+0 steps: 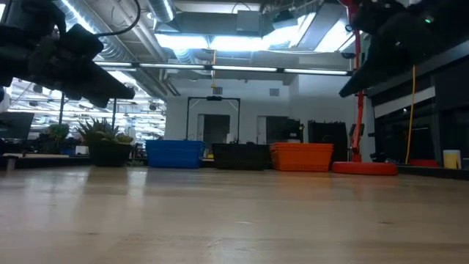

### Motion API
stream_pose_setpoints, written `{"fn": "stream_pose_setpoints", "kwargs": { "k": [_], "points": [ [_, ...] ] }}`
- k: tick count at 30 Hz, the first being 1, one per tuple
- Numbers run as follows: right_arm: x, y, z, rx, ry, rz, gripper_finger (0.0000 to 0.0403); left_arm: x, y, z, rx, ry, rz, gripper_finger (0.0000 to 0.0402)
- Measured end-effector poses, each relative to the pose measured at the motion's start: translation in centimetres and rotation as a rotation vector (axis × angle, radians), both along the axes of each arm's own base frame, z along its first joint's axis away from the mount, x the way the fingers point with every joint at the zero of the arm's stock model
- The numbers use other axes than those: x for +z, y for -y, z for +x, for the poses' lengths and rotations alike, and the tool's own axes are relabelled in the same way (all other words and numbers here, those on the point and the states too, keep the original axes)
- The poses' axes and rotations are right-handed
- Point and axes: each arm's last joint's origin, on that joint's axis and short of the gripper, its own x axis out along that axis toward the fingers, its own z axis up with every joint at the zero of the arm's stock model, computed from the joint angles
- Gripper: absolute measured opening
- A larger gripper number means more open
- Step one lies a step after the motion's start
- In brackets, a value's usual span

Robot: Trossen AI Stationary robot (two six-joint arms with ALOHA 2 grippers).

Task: Stack baskets by color
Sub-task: Return to Home Position

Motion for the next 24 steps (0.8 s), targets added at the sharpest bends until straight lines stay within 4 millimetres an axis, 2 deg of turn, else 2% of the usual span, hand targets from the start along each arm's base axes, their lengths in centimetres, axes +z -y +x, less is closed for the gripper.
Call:
{"fn": "stream_pose_setpoints", "kwargs": {
  "k": [1, 4, 7, 14, 19, 24],
  "points": [
    [-0.4, -0.2, -0.2, 0.022, 0.004, -0.006, 0.01, 0.0, 0.0, 0.0, 0.012, 0.005, 0.0, 0.0082],
    [-1.4, -0.4, -0.9, 0.078, 0.015, -0.016, 0.01, 1.2, -0.5, 0.0, 0.173, 0.162, -0.201, 0.0082],
    [-2.3, -0.5, -1.3, 0.129, 0.031, 0.021, 0.01, 1.5, -0.7, -0.1, 0.266, 0.226, -0.29, 0.0082],
    [-3.5, -0.6, -1.5, 0.236, 0.152, 0.052, 0.01, 1.5, -0.8, -0.2, 0.302, 0.234, -0.284, 0.0082],
    [-4.6, -0.5, -2.0, 0.278, 0.174, 0.02, 0.01, 1.5, -0.8, -0.2, 0.301, 0.235, -0.284, 0.0082],
    [-6.1, 0.0, -4.0, 0.432, 0.309, 0.01, 0.01, 1.5, -0.8, -0.2, 0.301, 0.235, -0.284, 0.0082]
  ]
}}
